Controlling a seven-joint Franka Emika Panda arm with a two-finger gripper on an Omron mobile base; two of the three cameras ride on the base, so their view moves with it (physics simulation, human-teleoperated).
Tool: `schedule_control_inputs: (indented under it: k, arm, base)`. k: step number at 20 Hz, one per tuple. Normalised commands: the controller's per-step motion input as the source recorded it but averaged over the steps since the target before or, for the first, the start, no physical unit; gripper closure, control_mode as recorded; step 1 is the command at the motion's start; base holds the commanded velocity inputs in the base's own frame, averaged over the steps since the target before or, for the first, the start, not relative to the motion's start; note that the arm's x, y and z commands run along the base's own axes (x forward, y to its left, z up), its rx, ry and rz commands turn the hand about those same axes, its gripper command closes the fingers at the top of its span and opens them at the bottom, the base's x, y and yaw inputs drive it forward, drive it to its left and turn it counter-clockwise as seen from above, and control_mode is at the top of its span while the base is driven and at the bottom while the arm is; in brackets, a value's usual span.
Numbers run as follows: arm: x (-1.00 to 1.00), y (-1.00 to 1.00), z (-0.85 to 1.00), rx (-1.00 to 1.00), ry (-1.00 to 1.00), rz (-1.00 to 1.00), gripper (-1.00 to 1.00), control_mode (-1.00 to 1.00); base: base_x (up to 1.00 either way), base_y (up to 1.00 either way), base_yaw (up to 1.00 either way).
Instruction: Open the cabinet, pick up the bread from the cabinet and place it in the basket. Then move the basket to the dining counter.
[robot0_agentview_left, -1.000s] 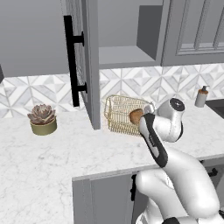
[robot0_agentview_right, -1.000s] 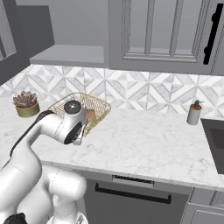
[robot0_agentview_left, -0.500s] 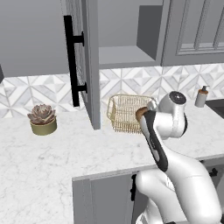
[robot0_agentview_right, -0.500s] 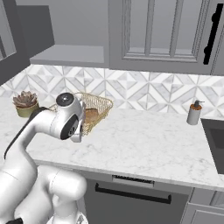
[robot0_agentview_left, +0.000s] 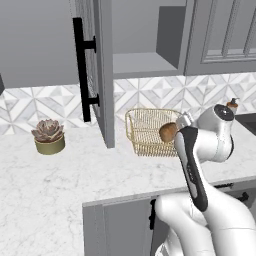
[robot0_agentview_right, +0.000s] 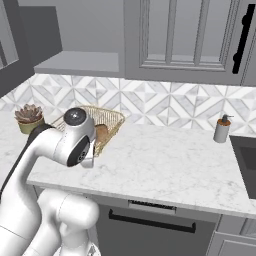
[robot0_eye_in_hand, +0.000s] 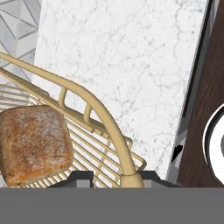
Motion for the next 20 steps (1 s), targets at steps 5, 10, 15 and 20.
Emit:
schedule_control_inputs:
  k: [5, 10, 15, 20]
  arm:
    - [-0.11, 0.00, 0.02, 0.00, 0.00, 0.01, 1.00, -1.00]
    - [0.00, 0.00, 0.00, 0.00, 0.00, 0.00, 1.00, -1.00]
    - [0.00, 0.00, 0.00, 0.00, 0.00, 0.00, 1.00, -1.00]
    - [0.00, 0.00, 0.00, 0.00, 0.00, 0.00, 1.00, 1.00]
  base:
    - [0.00, 0.00, 0.00]
    - [0.00, 0.00, 0.00]
    - [0.00, 0.00, 0.00]
    - [-0.21, -0.03, 0.00]
